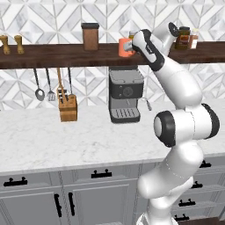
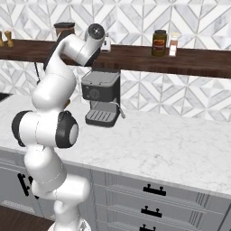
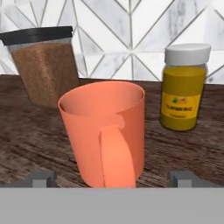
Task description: Gather all objects into one cabinet and sort the glasses and bowls to opposite sides.
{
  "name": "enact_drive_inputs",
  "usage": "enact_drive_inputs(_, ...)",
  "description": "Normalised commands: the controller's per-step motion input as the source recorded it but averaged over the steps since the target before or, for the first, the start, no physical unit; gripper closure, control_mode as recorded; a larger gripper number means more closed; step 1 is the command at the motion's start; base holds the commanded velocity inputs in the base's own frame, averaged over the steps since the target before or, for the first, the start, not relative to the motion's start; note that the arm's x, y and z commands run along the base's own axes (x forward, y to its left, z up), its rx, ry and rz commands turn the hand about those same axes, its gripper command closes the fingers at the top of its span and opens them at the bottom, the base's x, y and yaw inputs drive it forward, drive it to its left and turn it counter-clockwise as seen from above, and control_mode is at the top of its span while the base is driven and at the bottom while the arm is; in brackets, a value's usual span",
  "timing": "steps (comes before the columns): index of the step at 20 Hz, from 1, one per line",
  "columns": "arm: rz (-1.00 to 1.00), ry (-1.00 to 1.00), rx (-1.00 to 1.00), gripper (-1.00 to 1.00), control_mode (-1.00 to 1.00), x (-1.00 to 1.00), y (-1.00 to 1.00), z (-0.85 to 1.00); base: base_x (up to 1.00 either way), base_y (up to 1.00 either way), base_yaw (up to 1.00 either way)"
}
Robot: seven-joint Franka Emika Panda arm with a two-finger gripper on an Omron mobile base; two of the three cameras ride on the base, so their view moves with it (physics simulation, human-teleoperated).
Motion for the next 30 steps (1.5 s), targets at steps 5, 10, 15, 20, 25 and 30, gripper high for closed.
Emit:
enact_drive_inputs(5,0.01,0.00,0.00,-1.00,-1.00,0.10,0.00,-0.01,0.00,0.00,0.00)
enact_drive_inputs(10,0.01,0.00,0.00,-1.00,-1.00,0.12,0.00,-0.04,0.00,0.00,0.00)
enact_drive_inputs(15,0.02,0.00,0.00,-1.00,-1.00,0.03,0.00,-0.01,0.00,0.00,0.00)
enact_drive_inputs(20,0.01,-0.03,0.00,1.00,-1.00,-0.05,0.00,-0.01,0.00,0.00,0.00)
enact_drive_inputs(25,0.00,-0.04,0.00,1.00,-1.00,-0.01,0.00,-0.15,0.00,0.00,0.00)
enact_drive_inputs(30,0.00,-0.08,0.00,1.00,-1.00,0.00,0.00,-0.09,0.00,0.00,0.00)
